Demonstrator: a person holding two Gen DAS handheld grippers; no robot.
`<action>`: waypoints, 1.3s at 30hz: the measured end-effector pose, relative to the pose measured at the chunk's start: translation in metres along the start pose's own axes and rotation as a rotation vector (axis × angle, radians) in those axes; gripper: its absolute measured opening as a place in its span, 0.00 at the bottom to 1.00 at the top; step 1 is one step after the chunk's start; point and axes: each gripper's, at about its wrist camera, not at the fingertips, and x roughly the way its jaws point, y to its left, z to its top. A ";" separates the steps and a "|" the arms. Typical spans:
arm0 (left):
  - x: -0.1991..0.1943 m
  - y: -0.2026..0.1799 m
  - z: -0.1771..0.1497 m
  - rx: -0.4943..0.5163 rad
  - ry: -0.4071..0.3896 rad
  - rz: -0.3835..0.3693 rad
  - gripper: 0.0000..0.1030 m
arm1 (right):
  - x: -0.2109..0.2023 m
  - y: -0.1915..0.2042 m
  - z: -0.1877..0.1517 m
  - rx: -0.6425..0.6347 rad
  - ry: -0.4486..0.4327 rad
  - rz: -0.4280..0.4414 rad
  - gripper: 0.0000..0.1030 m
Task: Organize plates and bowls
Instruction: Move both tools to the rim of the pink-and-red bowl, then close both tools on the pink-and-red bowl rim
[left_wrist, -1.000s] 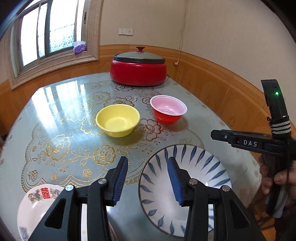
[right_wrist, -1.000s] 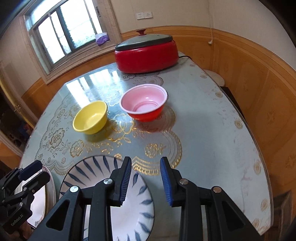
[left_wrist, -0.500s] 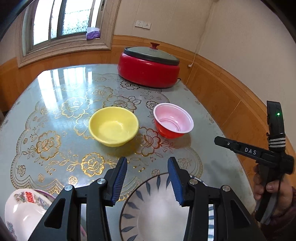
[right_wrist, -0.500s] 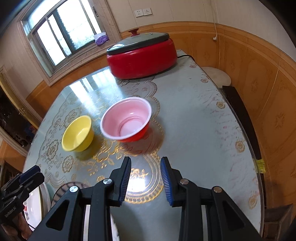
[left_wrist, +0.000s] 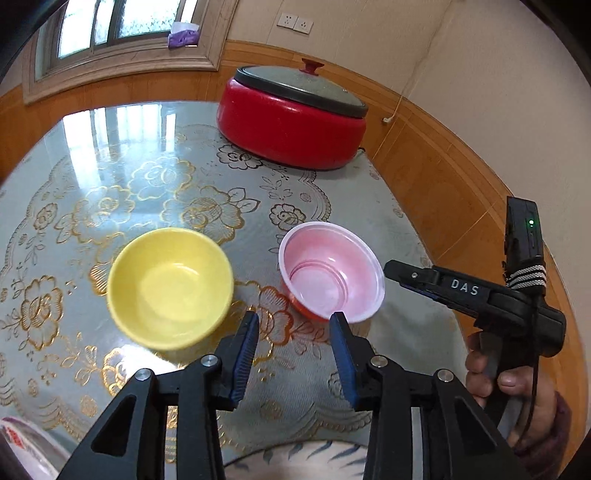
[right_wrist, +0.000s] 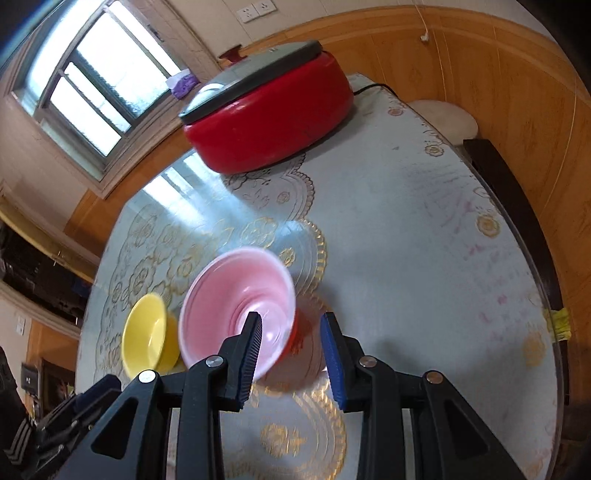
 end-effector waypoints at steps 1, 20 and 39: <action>0.005 -0.002 0.004 0.000 0.006 0.001 0.38 | 0.006 -0.001 0.004 0.003 0.009 0.010 0.32; 0.091 -0.015 0.029 0.018 0.139 0.037 0.16 | 0.043 0.003 0.005 -0.136 0.052 -0.037 0.08; -0.017 -0.015 -0.028 0.097 -0.008 0.036 0.16 | -0.031 0.048 -0.056 -0.304 0.007 0.030 0.08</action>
